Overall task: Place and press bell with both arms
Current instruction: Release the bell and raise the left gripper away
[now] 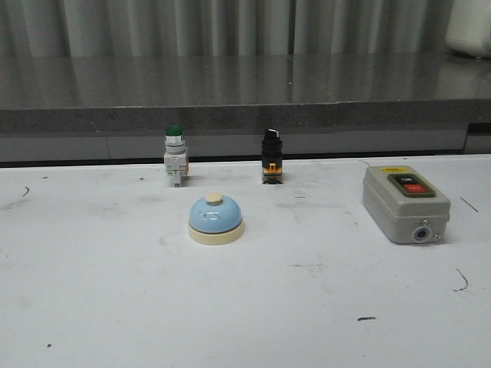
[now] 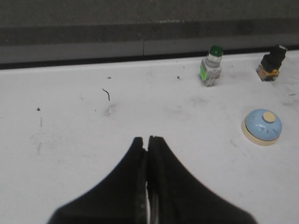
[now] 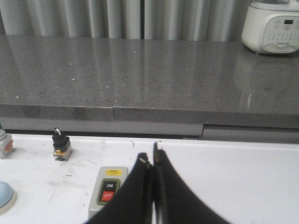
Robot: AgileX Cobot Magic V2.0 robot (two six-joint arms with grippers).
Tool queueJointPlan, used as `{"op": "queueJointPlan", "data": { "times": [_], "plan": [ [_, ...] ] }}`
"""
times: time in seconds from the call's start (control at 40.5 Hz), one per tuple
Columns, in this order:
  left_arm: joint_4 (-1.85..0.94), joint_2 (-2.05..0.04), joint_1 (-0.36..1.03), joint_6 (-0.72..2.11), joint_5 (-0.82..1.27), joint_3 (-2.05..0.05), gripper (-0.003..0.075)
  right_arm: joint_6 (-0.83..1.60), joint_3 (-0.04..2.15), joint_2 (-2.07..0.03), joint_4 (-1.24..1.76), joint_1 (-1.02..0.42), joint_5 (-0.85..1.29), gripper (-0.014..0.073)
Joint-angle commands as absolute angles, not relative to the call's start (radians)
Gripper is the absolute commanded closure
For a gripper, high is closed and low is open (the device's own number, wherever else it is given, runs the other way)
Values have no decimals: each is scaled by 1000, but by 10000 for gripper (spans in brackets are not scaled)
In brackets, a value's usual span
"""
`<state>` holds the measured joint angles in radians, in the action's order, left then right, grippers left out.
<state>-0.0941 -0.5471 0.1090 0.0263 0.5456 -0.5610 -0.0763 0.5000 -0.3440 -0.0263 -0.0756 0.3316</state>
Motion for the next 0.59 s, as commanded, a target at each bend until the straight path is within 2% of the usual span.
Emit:
{"op": "queueJointPlan", "data": {
  "times": [0.0,0.321,0.568],
  "plan": [
    [-96,-408,107,16,472,-535,740,-78,530,-359,-39,-76,260,661],
    [-96,-80,107,16,475,-406,740,-78,530,-359,-39,-76,260,661],
    [-96,-40,107,16,468,-388,740,-78,530,-359,-39,-76,251,661]
  ]
}}
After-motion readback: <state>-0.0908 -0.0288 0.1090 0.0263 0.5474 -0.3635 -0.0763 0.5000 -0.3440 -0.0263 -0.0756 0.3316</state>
